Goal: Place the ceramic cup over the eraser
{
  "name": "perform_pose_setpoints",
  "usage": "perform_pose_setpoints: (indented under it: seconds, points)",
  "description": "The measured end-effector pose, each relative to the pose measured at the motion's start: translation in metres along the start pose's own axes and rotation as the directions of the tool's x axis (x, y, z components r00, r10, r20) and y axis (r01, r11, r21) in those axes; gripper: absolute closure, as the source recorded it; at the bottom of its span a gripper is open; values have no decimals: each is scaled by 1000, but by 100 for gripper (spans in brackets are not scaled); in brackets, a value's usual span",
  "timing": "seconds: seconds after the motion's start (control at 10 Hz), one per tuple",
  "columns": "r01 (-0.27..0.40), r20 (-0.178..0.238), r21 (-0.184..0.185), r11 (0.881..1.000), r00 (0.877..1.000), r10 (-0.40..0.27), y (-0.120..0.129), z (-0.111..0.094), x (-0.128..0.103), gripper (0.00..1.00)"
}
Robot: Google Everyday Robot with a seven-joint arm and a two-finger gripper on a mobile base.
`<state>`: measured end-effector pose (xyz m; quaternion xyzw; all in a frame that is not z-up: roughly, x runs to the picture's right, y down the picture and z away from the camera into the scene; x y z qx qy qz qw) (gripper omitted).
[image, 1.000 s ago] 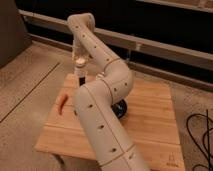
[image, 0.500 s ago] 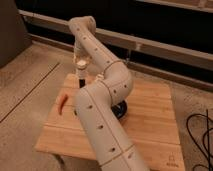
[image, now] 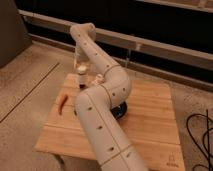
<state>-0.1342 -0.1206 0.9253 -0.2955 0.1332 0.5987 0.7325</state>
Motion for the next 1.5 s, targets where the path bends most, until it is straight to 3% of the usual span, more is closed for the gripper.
perform_pose_setpoints:
  seconds: [0.3, 0.7, 1.0, 1.5]
  points:
    - [-2, -32, 9, 1000, 999, 2, -5, 18, 7, 100]
    - [-3, -62, 52, 999, 998, 6, -21, 36, 15, 100]
    - [6, -64, 76, 997, 998, -1, -25, 43, 15, 100]
    - [22, -50, 79, 997, 999, -18, -18, 39, 10, 100]
